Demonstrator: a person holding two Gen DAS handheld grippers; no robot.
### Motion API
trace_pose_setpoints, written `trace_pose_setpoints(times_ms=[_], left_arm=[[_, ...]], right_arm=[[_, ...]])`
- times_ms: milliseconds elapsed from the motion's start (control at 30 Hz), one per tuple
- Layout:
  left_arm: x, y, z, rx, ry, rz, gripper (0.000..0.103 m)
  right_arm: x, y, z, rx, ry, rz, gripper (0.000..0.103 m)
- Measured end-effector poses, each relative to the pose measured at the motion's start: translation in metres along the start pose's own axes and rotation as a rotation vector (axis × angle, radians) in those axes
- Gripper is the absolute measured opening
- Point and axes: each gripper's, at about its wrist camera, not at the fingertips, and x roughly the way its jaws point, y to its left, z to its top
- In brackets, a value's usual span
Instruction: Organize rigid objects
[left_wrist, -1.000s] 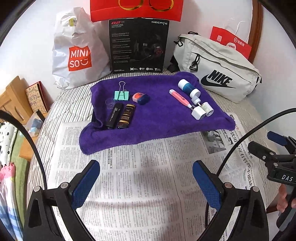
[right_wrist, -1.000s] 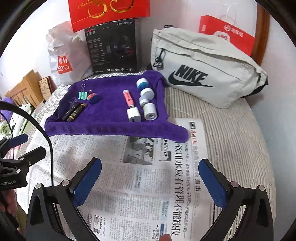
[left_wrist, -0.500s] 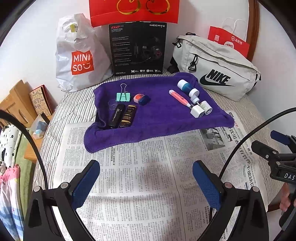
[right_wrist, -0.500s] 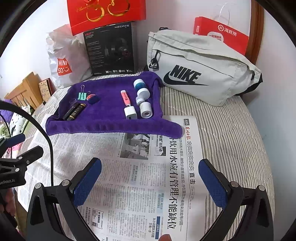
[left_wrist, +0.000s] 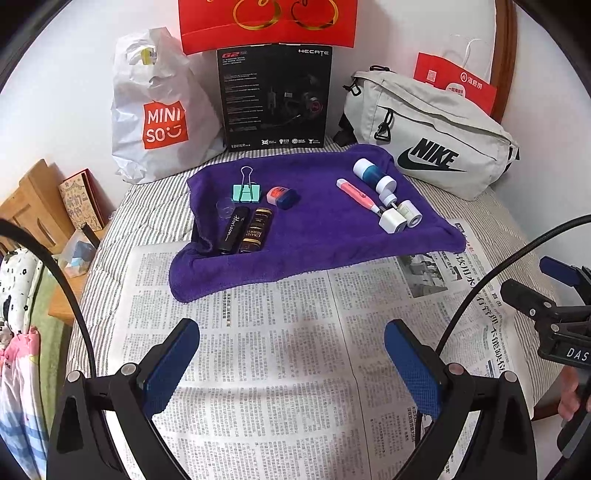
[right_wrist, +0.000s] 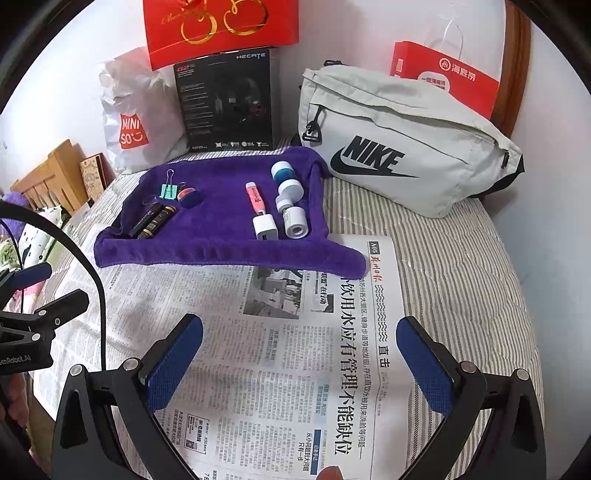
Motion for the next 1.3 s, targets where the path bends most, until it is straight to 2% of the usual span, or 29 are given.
trace_pose_setpoints(times_ms=[1300], left_arm=[[-0.0039,0.006,-0.0027,0.002,0.0,0.007,0.101]], right_arm=[[-0.01,0.0039,0.0002,-0.012,-0.015,0.011,0.103]])
